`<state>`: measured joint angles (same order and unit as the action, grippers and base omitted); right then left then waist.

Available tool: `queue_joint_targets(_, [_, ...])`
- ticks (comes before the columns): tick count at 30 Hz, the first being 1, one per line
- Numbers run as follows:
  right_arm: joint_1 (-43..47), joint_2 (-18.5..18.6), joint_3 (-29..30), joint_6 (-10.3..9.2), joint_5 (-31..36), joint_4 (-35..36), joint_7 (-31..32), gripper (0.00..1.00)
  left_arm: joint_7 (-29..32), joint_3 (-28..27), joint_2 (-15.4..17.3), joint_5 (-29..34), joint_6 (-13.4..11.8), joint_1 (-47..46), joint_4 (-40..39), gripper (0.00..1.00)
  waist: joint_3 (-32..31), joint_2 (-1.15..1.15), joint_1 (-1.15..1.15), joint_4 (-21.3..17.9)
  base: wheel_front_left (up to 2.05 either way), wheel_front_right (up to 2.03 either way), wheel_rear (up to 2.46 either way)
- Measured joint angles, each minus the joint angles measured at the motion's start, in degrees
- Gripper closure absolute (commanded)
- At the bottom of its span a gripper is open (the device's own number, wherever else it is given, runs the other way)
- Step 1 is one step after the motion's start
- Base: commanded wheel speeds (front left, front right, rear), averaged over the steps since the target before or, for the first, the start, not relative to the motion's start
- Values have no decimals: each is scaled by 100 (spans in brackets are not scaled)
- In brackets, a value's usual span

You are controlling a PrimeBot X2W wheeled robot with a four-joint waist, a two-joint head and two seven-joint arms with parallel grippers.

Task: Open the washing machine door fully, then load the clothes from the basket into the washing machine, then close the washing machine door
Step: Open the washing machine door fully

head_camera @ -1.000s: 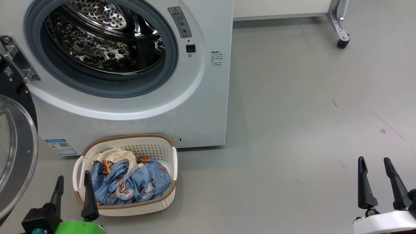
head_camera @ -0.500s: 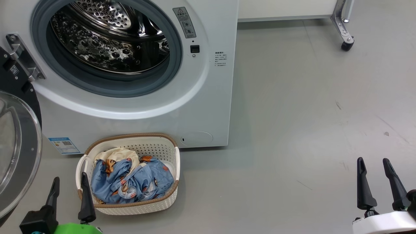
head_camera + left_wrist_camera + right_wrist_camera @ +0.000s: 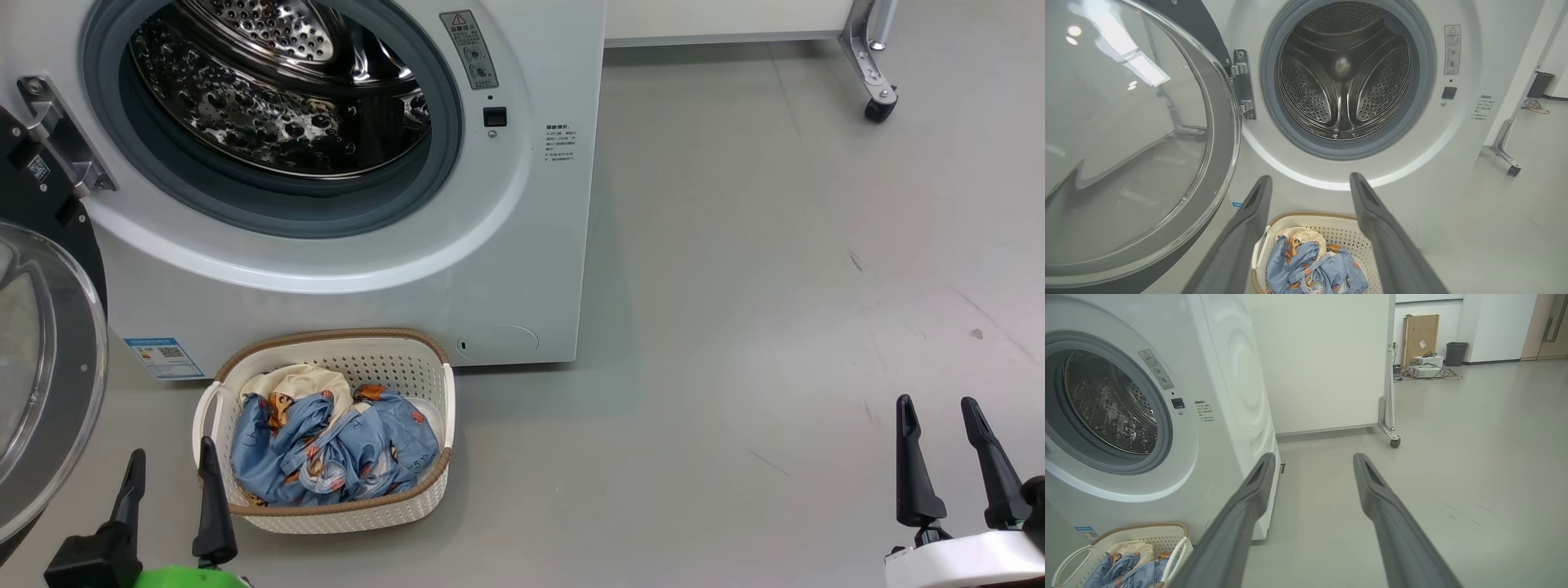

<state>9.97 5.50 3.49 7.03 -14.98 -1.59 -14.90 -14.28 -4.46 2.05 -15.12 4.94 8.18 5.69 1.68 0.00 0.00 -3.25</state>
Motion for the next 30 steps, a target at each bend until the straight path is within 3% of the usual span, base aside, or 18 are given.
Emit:
queue_joint_targets(15, [-1,1,0,0,-1,4,0,0,0,88,0,9,4,15,38,0,61,0,0,-3,6,-24,17])
queue_joint_targets(30, [-2,0,3,0,-1,38,0,0,0,105,0,103,7,14,-51,0,167,0,0,9,32,-111,78])
